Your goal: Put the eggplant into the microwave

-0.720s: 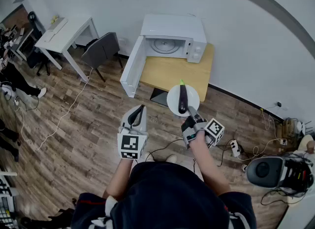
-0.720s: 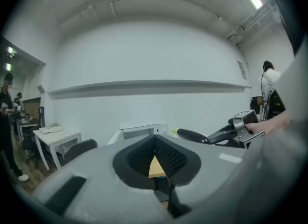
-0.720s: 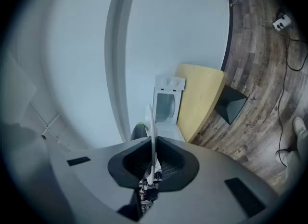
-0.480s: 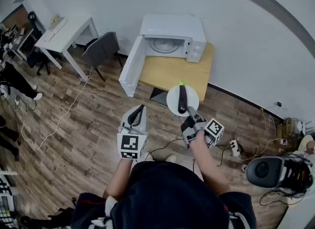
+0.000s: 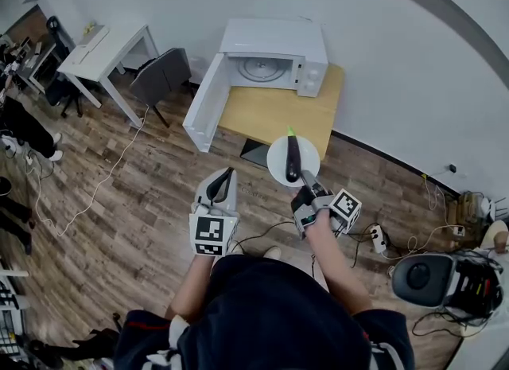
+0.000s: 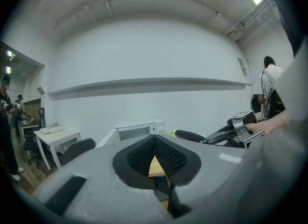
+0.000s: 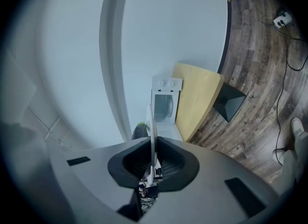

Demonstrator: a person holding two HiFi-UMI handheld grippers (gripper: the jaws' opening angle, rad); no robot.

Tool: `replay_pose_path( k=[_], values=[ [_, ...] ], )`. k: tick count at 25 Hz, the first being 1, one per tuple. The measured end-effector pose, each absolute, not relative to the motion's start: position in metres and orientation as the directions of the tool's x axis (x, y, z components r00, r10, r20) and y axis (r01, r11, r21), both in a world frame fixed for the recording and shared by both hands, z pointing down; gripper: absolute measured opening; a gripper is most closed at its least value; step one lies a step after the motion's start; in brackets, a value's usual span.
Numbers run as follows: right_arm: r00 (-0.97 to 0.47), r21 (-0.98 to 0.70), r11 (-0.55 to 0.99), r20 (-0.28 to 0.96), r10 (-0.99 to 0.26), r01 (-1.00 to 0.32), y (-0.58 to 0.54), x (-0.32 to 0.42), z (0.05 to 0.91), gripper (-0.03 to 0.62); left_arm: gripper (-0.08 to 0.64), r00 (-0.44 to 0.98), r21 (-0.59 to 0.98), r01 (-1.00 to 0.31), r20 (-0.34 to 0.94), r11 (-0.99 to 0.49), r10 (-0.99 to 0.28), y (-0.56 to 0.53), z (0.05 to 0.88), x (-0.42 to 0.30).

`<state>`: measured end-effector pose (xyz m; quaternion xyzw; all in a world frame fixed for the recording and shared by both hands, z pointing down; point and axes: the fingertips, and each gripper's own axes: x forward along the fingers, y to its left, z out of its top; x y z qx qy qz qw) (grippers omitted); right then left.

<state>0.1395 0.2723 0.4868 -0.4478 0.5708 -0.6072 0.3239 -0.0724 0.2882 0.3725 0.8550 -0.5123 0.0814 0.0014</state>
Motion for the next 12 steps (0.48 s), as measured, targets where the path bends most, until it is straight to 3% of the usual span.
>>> replay_pose_path(
  k=[12],
  values=[
    [-0.423,-0.985,-0.144,0.172,-0.890,-0.097,0.275,0.164,0.498,0.029,0.015,0.439,-0.116,-0.879,0.182,-0.462,-0.880,0.309,0.384,-0.042]
  ],
)
